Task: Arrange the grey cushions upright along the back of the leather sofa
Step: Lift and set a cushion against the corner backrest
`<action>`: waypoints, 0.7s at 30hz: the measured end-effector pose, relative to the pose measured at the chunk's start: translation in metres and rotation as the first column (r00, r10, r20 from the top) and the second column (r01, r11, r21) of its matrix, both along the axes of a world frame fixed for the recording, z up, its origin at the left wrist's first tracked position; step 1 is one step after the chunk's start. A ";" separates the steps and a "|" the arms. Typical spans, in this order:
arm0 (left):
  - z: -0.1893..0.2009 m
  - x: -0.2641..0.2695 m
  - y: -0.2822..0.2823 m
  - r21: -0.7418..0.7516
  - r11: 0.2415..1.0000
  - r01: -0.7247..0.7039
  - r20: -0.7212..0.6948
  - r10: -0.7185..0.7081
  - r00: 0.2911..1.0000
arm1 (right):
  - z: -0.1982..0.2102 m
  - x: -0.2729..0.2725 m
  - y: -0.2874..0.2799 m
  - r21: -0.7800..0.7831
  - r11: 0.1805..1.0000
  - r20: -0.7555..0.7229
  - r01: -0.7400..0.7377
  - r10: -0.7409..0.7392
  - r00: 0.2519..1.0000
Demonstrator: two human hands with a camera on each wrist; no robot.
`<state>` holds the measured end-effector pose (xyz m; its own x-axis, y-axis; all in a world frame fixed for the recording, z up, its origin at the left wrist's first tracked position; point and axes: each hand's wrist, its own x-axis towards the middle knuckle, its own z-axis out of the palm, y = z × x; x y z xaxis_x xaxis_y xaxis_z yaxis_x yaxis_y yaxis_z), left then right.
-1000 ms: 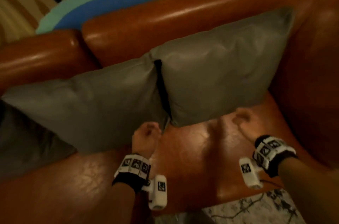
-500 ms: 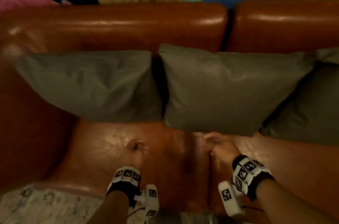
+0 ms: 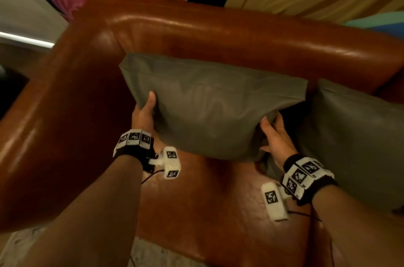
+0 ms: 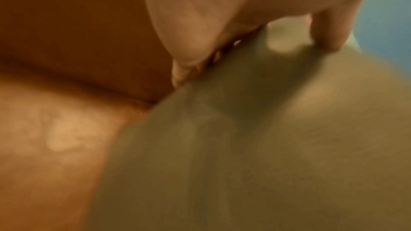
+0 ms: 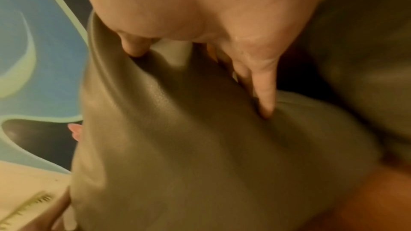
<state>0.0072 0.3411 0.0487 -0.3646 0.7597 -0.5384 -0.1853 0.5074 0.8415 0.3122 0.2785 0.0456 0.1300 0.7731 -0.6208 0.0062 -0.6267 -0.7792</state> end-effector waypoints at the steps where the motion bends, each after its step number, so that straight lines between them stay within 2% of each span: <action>1: 0.002 -0.007 0.004 -0.009 1.000 -0.005 -0.010 0.005 1.000 | 0.003 -0.008 0.006 -0.009 1.000 -0.001 0.004 -0.004 1.000; 6: 0.013 -0.060 0.025 0.107 0.988 -0.111 -0.095 0.121 0.988 | 0.014 -0.059 0.045 -0.040 0.999 -0.157 0.003 -0.009 0.988; 7: 0.010 -0.072 0.029 0.092 0.989 -0.111 -0.118 0.122 0.985 | 0.012 -0.070 0.052 -0.053 0.999 -0.165 -0.008 -0.001 0.986; 11: -0.001 -0.084 0.029 -0.156 0.984 0.085 -0.103 -0.101 0.989 | -0.005 -0.080 0.064 -0.127 0.991 -0.094 0.032 -0.044 0.995; 13: -0.005 -0.078 0.028 -0.163 0.982 0.094 -0.084 -0.109 0.990 | -0.012 -0.071 0.062 -0.156 0.985 -0.086 0.073 -0.087 0.992; 17: -0.007 -0.063 0.039 -0.178 0.974 0.139 -0.260 -0.183 0.948 | -0.023 -0.070 0.062 -0.219 0.972 -0.025 0.086 -0.094 0.995; 21: -0.011 -0.064 0.041 -0.096 0.995 0.032 -0.199 -0.050 0.979 | -0.020 -0.071 0.065 -0.222 0.973 0.026 0.071 -0.067 0.997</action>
